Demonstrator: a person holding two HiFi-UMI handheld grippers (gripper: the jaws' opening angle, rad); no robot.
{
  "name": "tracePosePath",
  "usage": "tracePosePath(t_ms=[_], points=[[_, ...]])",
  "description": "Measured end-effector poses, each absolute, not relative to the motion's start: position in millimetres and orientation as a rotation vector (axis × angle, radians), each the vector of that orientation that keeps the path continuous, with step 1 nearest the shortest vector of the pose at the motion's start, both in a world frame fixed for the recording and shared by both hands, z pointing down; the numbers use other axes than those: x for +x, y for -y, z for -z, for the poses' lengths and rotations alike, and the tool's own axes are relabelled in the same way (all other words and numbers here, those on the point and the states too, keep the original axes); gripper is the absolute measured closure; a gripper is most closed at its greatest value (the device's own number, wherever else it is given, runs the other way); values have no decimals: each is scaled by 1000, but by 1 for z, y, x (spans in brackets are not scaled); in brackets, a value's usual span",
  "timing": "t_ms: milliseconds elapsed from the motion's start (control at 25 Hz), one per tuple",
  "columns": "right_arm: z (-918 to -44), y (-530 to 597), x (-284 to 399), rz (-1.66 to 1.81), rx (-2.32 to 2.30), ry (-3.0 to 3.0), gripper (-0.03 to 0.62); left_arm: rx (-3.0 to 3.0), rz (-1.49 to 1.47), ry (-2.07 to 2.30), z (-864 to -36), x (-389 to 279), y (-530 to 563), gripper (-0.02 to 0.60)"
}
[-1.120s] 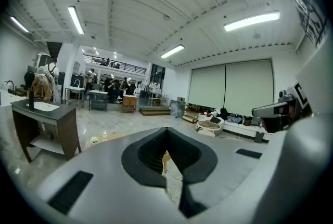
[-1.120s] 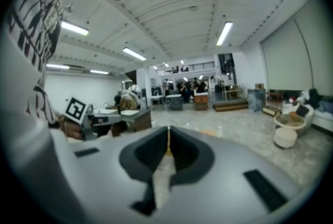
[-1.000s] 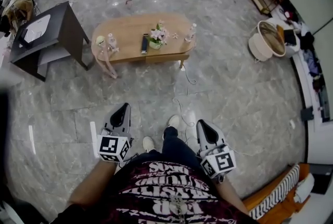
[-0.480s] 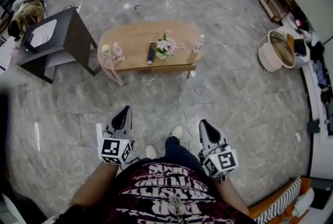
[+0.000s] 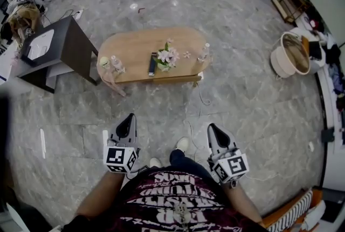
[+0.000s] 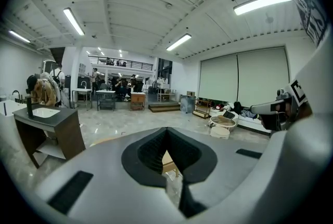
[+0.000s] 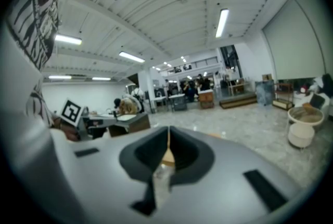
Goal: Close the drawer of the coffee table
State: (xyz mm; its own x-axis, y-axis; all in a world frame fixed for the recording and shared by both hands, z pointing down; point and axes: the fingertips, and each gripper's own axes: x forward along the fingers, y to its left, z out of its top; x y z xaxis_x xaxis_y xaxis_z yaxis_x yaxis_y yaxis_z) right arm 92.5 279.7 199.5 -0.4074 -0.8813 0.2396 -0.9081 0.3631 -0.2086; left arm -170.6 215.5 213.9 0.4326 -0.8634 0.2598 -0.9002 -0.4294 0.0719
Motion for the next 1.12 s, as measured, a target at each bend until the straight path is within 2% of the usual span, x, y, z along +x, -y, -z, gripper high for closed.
tracePosePath(t_ms=[480, 1120], points=[[-192, -202, 152, -434, 1583, 2613, 559, 2420, -238, 1712, -202, -132, -157, 558], [-225, -140, 147, -555, 1542, 2614, 559, 2313, -368, 1763, -226, -156, -115, 558]])
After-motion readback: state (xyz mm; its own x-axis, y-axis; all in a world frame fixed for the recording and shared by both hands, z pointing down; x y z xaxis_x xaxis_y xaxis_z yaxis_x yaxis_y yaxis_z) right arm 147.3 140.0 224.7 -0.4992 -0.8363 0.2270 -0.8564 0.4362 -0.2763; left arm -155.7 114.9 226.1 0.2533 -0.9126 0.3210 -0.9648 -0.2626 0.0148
